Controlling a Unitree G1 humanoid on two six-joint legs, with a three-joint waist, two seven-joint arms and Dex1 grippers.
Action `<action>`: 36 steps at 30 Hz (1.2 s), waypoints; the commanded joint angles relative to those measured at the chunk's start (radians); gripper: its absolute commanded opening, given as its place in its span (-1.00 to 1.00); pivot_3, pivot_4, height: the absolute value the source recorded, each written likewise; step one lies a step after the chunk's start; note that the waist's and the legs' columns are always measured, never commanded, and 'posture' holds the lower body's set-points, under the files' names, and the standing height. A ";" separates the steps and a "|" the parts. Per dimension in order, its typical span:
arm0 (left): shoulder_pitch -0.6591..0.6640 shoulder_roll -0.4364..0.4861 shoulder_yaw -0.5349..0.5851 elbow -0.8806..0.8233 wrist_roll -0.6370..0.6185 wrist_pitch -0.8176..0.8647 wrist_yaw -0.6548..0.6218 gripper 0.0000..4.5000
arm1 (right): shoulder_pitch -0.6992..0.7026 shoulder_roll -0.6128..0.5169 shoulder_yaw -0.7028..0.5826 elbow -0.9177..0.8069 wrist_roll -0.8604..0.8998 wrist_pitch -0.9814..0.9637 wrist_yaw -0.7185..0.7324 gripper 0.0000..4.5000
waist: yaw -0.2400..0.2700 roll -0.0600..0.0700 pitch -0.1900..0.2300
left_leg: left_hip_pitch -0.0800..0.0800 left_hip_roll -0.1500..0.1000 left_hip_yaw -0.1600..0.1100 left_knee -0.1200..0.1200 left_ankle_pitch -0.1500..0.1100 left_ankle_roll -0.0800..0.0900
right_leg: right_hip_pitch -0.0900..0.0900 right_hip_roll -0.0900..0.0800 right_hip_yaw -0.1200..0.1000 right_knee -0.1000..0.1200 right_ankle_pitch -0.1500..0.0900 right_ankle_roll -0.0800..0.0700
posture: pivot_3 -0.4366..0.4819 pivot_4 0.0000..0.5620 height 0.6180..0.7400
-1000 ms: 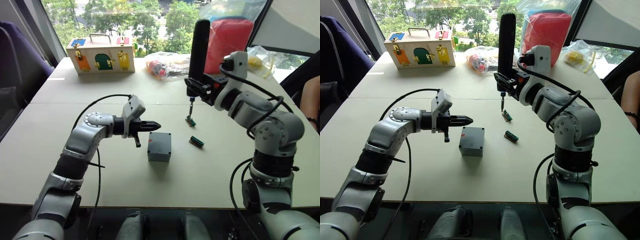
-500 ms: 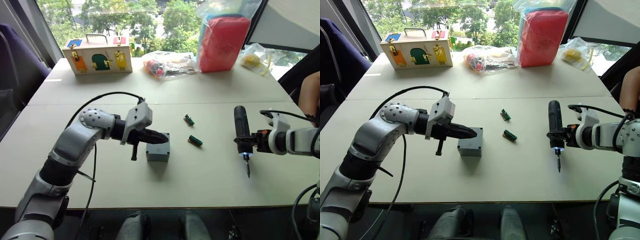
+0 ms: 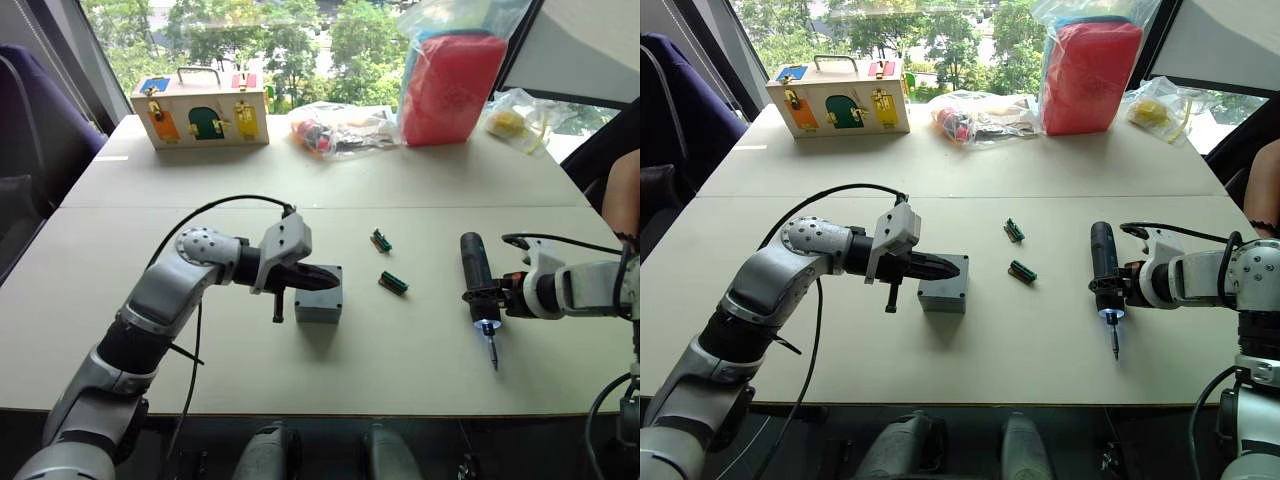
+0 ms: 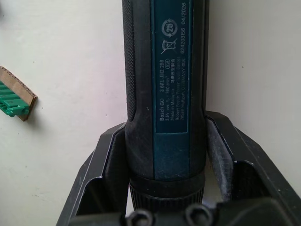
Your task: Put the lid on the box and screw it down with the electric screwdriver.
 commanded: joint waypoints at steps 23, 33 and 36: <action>0.118 0.081 0.117 0.181 0.045 0.005 0.094 -1.00 | 0.271 0.073 0.383 -0.666 -0.589 -0.905 0.740 0.99 | 0.001 -0.005 0.002 | 0.000 0.001 -0.001 0.003 0.000 0.000 | 0.001 0.002 0.000 0.001 0.001 0.003 | -0.05 -0.47 1.00; 0.068 0.026 0.050 0.236 0.085 -0.046 0.058 -1.00 | 0.251 0.225 0.465 -0.625 -0.601 -0.817 0.767 0.99 | 0.003 -0.005 0.002 | 0.001 0.002 -0.002 0.002 0.000 -0.001 | 0.001 0.001 0.000 0.001 0.001 0.002 | -0.05 -0.47 1.00; 0.036 0.006 0.041 0.276 0.093 -0.066 0.034 -1.00 | 0.259 0.231 0.484 -0.647 -0.608 -0.786 0.782 0.99 | 0.005 -0.005 0.002 | 0.001 0.001 -0.002 0.002 0.000 -0.001 | 0.001 0.000 -0.001 0.000 0.001 0.002 | -0.05 -0.47 1.00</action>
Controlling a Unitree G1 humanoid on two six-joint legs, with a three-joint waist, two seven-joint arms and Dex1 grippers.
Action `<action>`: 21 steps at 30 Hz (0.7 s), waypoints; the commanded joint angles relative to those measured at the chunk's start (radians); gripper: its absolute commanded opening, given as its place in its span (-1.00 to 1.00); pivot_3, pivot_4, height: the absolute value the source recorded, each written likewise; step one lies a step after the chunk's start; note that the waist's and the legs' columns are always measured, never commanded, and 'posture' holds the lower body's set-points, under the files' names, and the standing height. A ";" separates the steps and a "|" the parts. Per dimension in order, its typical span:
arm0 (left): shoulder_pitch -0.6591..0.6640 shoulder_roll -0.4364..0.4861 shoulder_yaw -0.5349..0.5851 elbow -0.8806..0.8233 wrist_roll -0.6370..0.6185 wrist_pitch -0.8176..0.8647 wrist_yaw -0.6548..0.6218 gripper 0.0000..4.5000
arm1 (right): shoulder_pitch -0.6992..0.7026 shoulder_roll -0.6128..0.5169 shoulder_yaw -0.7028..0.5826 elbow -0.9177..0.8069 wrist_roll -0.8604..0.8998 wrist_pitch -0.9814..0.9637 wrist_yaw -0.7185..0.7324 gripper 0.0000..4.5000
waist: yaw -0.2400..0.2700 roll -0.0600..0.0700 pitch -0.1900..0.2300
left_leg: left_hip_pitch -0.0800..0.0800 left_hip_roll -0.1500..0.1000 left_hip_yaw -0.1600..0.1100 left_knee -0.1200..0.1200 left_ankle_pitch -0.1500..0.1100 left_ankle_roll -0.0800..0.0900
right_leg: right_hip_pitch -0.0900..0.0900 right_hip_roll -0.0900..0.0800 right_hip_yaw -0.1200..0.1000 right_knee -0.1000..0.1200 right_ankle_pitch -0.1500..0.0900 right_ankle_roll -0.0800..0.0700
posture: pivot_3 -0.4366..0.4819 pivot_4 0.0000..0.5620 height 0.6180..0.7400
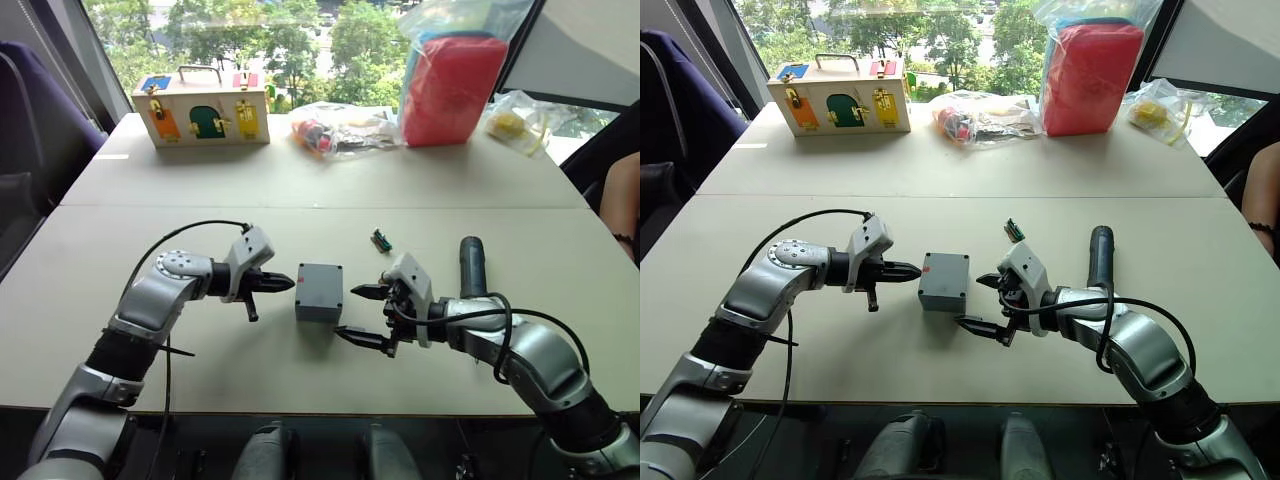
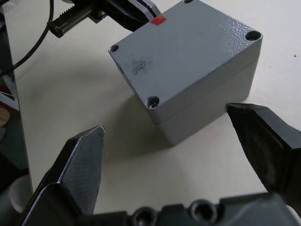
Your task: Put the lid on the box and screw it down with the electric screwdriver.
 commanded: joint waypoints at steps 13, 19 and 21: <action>-0.201 -0.118 0.028 0.312 0.073 -0.190 -0.013 -1.00 | 0.002 0.042 -0.033 -0.160 0.035 0.116 -0.011 0.99 | 0.005 0.000 0.000 | 0.000 -0.001 0.000 0.000 0.000 0.000 | 0.000 0.000 0.000 0.000 0.000 0.000 | -0.05 -0.47 1.00; -0.105 0.015 0.032 0.162 0.069 -0.142 -0.060 -1.00 | -0.018 -0.067 -0.073 -0.130 -0.020 0.065 0.033 0.99 | -0.005 0.000 0.000 | 0.000 0.000 0.000 0.000 0.000 0.000 | -0.001 0.000 0.000 0.001 0.000 0.000 | -0.05 -0.47 1.00; -0.041 0.056 0.021 0.046 0.047 -0.090 -0.087 -1.00 | -0.036 -0.073 -0.052 -0.079 -0.069 0.017 0.046 0.99 | -0.007 0.000 0.000 | 0.000 0.000 0.000 0.000 0.000 0.000 | -0.001 0.000 0.000 0.001 0.000 0.000 | -0.05 -0.47 1.00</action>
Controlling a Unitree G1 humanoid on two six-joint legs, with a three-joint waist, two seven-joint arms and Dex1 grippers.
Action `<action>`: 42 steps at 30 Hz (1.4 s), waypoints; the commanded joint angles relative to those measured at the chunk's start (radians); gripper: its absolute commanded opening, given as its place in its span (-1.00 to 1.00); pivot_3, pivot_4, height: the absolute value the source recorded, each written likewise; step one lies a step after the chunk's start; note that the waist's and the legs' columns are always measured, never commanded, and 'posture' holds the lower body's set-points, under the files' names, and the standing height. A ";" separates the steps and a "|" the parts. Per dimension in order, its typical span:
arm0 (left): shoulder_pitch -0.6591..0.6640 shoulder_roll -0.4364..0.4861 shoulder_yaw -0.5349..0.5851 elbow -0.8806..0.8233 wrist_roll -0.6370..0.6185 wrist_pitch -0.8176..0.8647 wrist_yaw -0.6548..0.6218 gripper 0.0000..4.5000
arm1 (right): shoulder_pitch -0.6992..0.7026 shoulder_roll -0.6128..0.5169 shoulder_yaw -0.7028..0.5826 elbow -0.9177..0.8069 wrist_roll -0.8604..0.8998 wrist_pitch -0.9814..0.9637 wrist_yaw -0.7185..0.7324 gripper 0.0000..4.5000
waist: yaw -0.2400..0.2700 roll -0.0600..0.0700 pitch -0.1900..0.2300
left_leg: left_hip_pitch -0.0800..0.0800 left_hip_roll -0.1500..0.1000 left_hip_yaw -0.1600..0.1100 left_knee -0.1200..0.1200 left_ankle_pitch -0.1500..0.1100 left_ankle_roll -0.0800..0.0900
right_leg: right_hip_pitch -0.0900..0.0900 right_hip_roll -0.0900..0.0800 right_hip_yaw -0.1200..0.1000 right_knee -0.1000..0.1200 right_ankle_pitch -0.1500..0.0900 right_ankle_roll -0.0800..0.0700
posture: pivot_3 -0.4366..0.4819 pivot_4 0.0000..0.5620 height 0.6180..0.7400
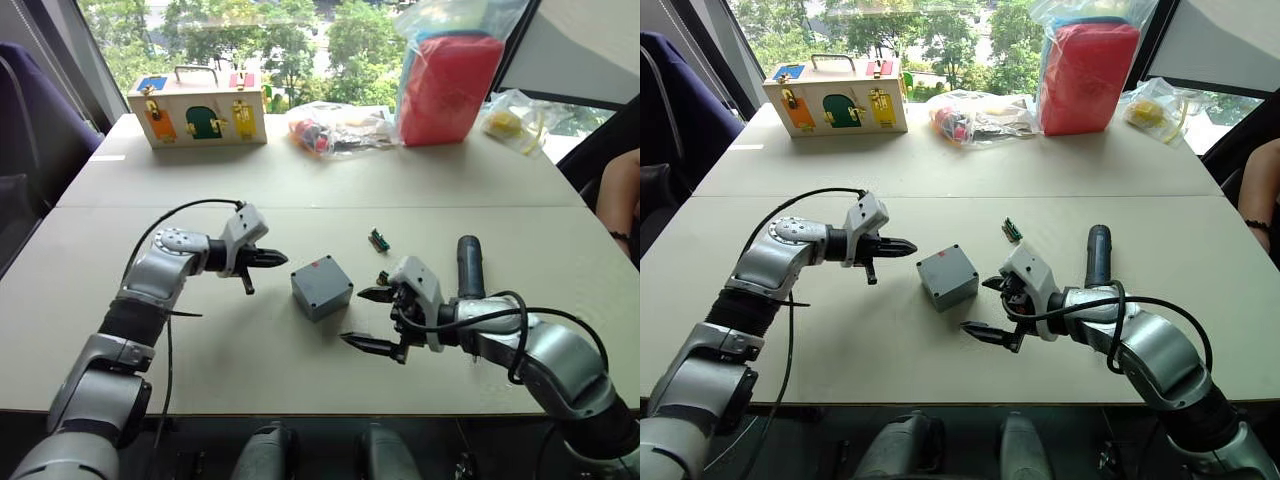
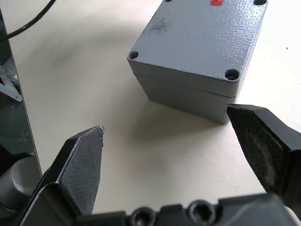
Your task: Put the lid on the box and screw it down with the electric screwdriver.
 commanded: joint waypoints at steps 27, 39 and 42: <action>0.114 -0.043 -0.022 -0.279 -0.010 0.127 0.072 -1.00 | -0.030 0.089 0.107 0.127 -0.178 -0.126 0.095 0.99 | 0.003 0.000 0.000 | 0.000 -0.001 0.000 0.000 0.000 0.000 | 0.000 0.000 -0.001 0.001 0.000 0.000 | -0.05 -0.47 1.00; 0.099 0.004 -0.016 -0.299 0.023 0.114 0.074 -1.00 | -0.039 0.007 -0.083 0.066 -0.065 -0.061 0.153 0.99 | 0.004 0.000 0.000 | 0.000 -0.001 0.000 0.001 0.000 0.000 | 0.000 0.000 -0.001 0.001 0.000 0.000 | -0.05 -0.47 1.00; 0.083 0.036 0.005 -0.319 0.007 0.128 0.064 -1.00 | -0.097 -0.002 -0.224 0.131 0.022 -0.023 0.157 0.99 | 0.003 0.000 0.000 | 0.000 -0.001 0.000 0.001 0.000 0.000 | 0.001 0.000 -0.001 0.001 0.000 0.000 | -0.05 -0.47 1.00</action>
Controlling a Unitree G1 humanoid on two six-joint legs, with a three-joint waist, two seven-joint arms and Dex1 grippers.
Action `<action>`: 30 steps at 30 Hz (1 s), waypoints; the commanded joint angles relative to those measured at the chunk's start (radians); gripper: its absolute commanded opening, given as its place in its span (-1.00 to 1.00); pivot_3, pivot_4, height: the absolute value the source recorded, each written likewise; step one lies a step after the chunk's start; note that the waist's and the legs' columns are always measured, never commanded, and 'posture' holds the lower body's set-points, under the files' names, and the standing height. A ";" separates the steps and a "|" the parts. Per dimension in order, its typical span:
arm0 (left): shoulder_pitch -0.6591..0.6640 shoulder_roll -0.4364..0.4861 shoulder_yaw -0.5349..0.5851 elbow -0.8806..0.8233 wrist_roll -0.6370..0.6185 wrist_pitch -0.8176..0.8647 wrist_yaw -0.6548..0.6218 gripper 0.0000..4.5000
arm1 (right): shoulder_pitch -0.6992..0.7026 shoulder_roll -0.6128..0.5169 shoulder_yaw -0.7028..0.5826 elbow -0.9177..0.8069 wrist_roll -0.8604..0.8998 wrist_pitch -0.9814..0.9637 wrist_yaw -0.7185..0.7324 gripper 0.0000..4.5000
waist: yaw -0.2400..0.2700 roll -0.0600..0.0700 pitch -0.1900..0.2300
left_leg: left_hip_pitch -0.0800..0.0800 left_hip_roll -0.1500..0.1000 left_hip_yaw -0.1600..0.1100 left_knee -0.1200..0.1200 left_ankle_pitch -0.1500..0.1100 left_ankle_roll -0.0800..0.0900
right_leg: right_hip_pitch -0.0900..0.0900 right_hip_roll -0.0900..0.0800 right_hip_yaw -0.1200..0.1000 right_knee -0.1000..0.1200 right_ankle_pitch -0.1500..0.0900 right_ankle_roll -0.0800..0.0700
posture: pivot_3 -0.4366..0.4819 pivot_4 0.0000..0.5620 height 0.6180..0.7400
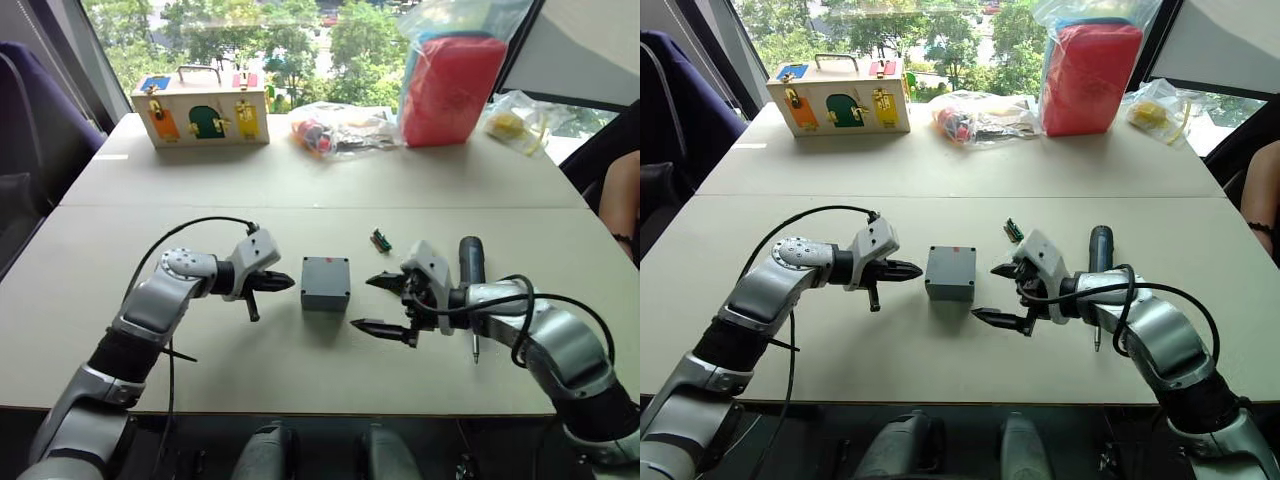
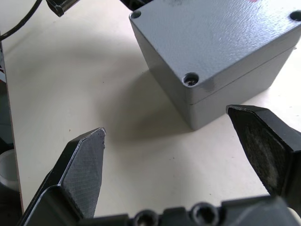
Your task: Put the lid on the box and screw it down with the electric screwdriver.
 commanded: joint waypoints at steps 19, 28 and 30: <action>-0.098 -0.022 0.132 -0.170 -0.196 0.160 0.033 -1.00 | -0.407 0.261 -0.058 0.880 -0.281 -0.424 -0.166 0.28 | -0.003 -0.001 0.001 | 0.001 0.000 0.003 0.000 0.005 -0.008 | 0.000 0.003 0.002 0.001 0.000 0.000 | -0.05 -0.47 1.00; -0.088 -0.023 0.135 -0.198 -0.223 0.185 0.051 -1.00 | -0.405 0.283 -0.056 0.907 -0.330 -0.444 -0.170 0.13 | -0.006 -0.001 0.001 | 0.001 0.000 0.002 -0.001 0.005 -0.008 | 0.000 0.003 0.002 0.002 0.000 0.000 | -0.05 -0.47 1.00; -0.086 -0.022 0.136 -0.199 -0.225 0.186 0.052 -1.00 | -0.400 0.285 -0.057 0.905 -0.333 -0.441 -0.169 0.13 | -0.006 -0.001 0.001 | 0.001 0.000 0.002 -0.001 0.005 -0.008 | 0.000 0.003 0.002 0.002 0.000 0.000 | -0.05 -0.47 1.00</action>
